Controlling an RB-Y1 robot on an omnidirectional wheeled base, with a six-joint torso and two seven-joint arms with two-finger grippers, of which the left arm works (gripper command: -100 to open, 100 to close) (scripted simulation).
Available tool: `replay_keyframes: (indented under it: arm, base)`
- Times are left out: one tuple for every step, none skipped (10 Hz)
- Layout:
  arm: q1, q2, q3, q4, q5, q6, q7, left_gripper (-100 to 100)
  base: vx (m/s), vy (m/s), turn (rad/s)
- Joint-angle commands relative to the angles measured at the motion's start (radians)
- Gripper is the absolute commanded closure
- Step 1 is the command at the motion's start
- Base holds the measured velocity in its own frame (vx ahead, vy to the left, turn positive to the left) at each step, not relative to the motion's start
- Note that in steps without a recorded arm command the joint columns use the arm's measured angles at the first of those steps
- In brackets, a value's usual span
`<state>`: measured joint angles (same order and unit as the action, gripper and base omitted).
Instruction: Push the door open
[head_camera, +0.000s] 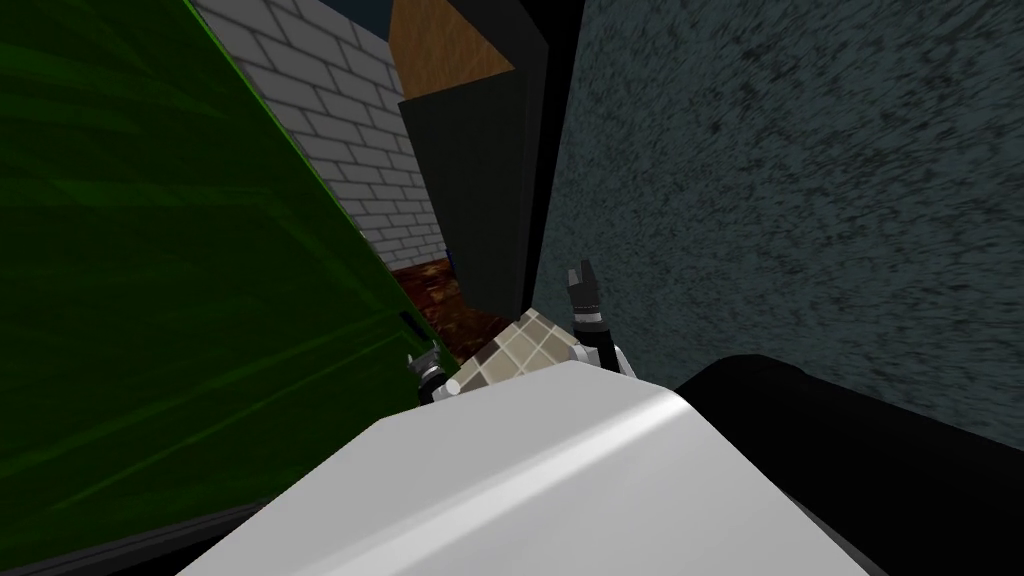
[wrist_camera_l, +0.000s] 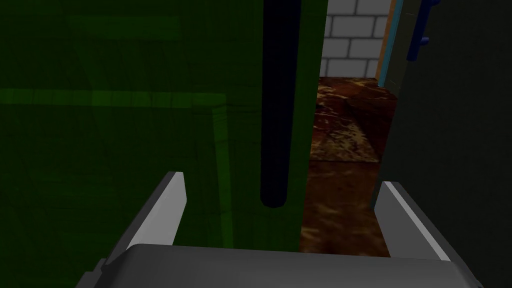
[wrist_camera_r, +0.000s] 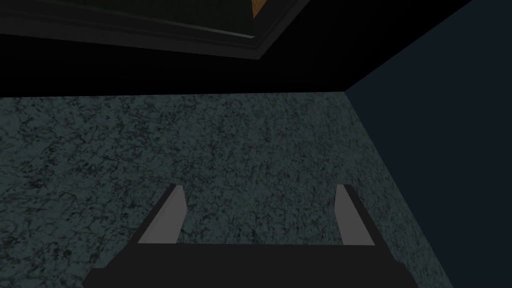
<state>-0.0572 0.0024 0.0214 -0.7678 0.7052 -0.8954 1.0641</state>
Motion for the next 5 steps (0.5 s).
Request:
replay_keyframes:
  arm:
    - [0.000, 0.025, 0.002, 0.003, 0.002, -0.001, 0.004, -100]
    - [0.000, 0.030, 0.003, 0.004, 0.003, -0.001, 0.005, -100]
    - [0.000, 0.037, 0.004, 0.006, 0.004, -0.001, 0.008, -100]
    - [0.000, 0.042, 0.005, 0.008, 0.005, -0.002, 0.010, -100]
    - [0.000, 0.043, 0.007, 0.010, 0.006, -0.002, 0.013, -100]
  base:
    - [0.116, 0.058, -0.024]
    - [0.167, 0.082, -0.029]
    - [0.152, 0.103, -0.021]
    - [0.195, 0.135, -0.020]
    - [0.197, 0.109, -0.032]
